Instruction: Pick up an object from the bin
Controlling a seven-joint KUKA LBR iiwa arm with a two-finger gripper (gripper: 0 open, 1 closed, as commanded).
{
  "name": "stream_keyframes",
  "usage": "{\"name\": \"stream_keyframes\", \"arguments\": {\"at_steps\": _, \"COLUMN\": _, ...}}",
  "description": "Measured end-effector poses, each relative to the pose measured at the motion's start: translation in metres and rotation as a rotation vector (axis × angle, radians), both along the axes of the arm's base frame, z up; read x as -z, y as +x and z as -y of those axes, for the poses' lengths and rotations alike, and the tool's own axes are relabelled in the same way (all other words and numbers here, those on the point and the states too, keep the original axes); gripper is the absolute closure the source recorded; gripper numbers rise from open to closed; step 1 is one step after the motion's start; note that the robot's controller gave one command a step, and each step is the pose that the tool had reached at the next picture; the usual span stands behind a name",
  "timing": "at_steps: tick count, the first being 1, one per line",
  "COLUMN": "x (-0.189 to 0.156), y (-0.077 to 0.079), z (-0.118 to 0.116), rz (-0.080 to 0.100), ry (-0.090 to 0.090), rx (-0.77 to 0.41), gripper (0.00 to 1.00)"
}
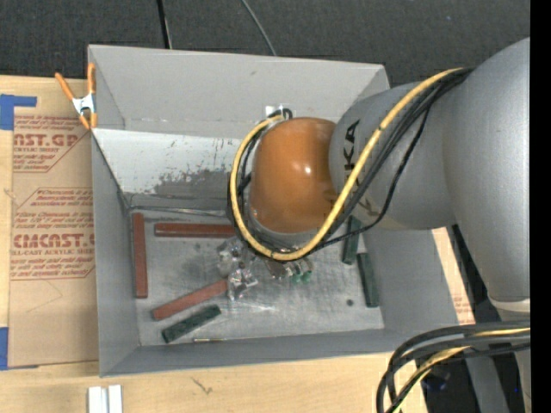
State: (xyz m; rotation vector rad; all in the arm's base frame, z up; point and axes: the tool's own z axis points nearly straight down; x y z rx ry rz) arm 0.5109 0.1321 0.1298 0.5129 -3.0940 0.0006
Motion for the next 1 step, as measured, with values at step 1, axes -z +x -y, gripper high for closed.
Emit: {"name": "stream_keyframes", "arguments": {"at_steps": 1, "x": -0.1247, "y": 0.022, "z": -0.0353, "rz": 0.008, "ry": 0.003, "rx": -0.032, "gripper": 1.0}}
